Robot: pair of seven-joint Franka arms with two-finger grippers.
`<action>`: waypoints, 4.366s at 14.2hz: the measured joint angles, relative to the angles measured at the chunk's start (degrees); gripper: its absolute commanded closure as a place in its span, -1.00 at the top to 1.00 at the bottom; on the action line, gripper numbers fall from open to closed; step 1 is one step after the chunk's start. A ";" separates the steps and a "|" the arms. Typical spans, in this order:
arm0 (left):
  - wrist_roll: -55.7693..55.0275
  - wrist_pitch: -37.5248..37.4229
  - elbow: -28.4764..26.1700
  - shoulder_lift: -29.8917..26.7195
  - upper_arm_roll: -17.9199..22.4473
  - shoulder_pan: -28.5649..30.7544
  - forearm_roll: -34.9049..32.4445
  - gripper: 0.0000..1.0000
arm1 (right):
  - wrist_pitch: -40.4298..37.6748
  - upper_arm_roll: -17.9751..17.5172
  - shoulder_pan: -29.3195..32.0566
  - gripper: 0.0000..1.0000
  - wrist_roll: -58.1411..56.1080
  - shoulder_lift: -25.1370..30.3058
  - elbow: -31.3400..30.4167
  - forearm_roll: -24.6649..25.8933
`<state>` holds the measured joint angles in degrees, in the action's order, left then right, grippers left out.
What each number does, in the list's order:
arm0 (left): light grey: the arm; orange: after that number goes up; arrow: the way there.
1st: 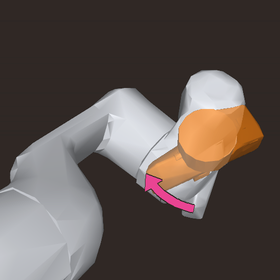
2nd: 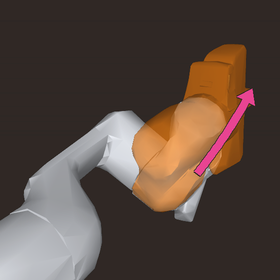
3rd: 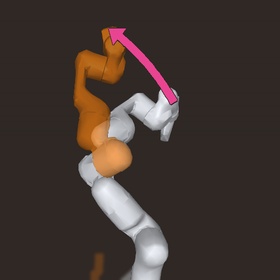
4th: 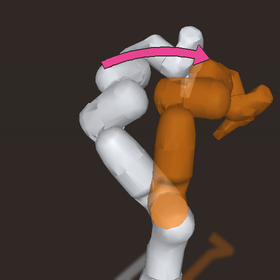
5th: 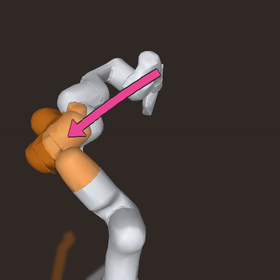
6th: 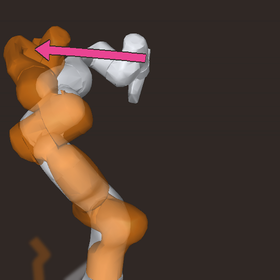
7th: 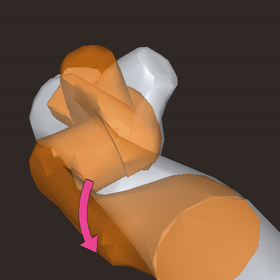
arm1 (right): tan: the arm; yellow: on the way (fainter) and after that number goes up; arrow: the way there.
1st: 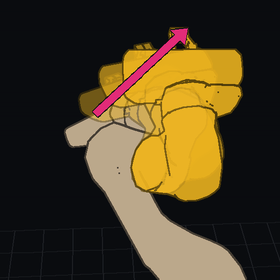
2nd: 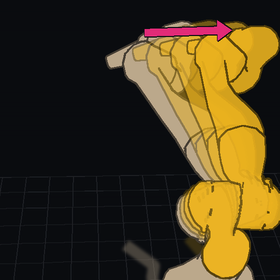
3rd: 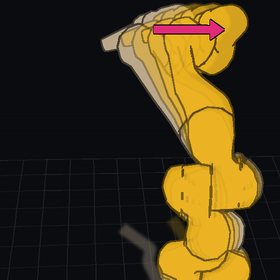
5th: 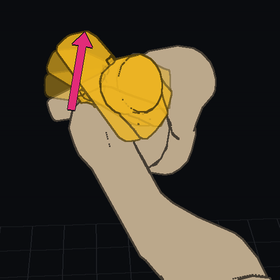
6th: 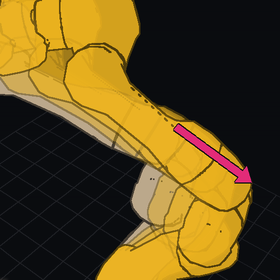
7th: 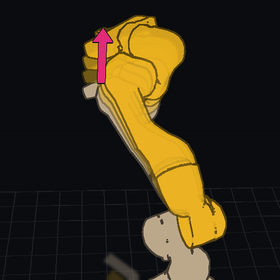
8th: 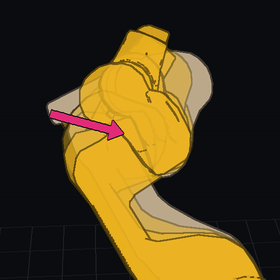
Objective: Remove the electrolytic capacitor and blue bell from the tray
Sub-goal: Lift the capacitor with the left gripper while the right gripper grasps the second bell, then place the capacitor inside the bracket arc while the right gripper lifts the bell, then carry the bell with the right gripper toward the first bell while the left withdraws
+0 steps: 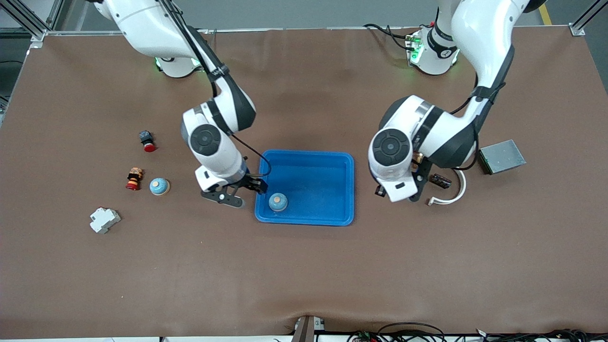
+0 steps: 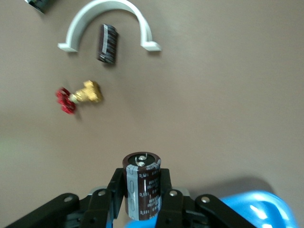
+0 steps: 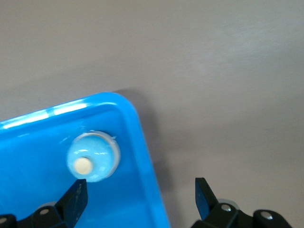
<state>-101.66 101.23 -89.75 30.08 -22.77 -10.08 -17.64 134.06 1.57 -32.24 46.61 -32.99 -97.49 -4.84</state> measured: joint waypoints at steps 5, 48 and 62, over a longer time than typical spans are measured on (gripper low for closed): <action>4.81 -0.02 -12.88 -5.95 -6.43 10.03 0.24 -1.00 | -1.88 0.17 -2.11 1.00 5.01 -6.65 9.06 0.01; -1.72 18.86 -28.14 0.06 -7.60 12.53 -5.72 -0.23 | -15.99 0.91 -4.41 -1.00 9.10 -15.38 24.82 5.10; 18.61 2.55 3.63 -2.44 -8.05 17.02 -5.81 1.00 | -7.28 1.81 13.39 -1.00 -32.58 1.91 1.02 5.10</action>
<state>-83.05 103.78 -86.12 27.64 -30.82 6.94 -23.45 126.78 3.38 -18.85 14.03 -31.08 -96.46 0.26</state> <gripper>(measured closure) 0.000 0.361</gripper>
